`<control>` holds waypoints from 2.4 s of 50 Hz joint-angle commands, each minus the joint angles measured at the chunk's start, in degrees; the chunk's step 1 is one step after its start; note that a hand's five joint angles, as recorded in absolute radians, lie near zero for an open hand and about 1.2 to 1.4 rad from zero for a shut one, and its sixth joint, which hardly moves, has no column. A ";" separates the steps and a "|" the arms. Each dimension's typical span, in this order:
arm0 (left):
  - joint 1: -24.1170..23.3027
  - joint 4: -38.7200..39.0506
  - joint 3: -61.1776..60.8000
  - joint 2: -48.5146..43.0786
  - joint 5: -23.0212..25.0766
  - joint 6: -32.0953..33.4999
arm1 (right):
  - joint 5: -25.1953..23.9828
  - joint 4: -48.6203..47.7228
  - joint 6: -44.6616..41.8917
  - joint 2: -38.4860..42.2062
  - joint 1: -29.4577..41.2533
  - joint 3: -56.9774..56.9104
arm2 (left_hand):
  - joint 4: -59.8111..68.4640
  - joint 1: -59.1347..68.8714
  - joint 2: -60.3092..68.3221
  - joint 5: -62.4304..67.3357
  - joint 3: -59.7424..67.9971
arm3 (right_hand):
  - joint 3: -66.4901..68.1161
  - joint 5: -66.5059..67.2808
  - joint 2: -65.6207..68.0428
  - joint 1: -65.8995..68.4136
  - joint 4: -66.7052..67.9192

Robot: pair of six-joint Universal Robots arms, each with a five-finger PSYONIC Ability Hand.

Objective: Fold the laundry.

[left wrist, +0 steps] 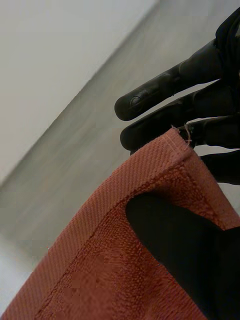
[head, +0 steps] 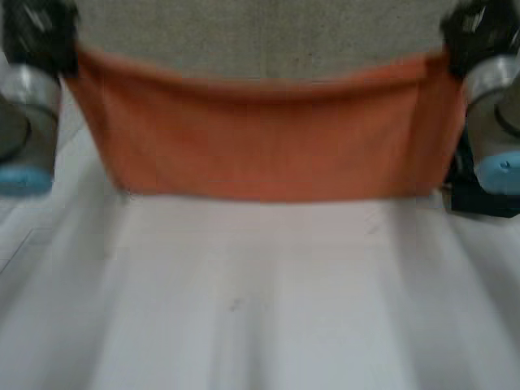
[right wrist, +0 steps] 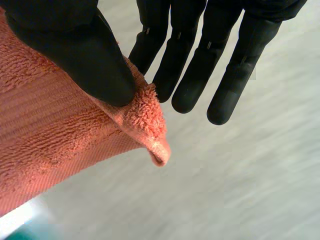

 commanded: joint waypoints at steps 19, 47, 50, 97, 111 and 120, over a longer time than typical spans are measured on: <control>0.34 8.77 -17.14 -3.86 2.67 -10.75 | -8.48 -4.37 6.04 8.29 0.59 6.97 | 11.05 13.54 11.26 13.62 11.55 | 11.69 12.16 12.59 16.09 11.35; 13.08 -40.10 -47.92 25.75 7.15 19.48 | -6.11 37.33 -19.11 -12.87 -7.85 35.64 | 11.05 13.54 11.26 13.62 11.55 | 11.69 12.16 12.59 16.09 11.35; 12.56 -34.49 -46.16 23.74 9.44 18.70 | -6.11 34.25 -16.74 -11.74 -7.85 33.44 | 11.05 13.54 11.26 13.62 11.55 | 11.69 12.16 12.59 16.09 11.35; -7.66 -14.52 -13.10 -1.77 -7.26 3.84 | -5.91 3.10 9.11 0.69 1.64 11.18 | -58.95 -56.46 -58.74 -56.38 -58.45 | -58.31 -57.84 -57.41 -53.91 -58.65; -6.61 -12.32 -19.71 -4.47 3.90 4.10 | -16.21 23.07 9.90 4.78 -3.02 11.91 | -58.57 -56.08 -58.36 -56.00 -58.07 | -58.31 -57.84 -57.41 -53.91 -58.65; -6.52 -13.11 -7.24 -18.27 3.91 4.54 | -15.43 17.99 9.82 19.10 -2.67 1.46 | -56.38 -53.90 -56.18 -53.81 -55.89 | -58.31 -57.84 -57.41 -53.91 -58.65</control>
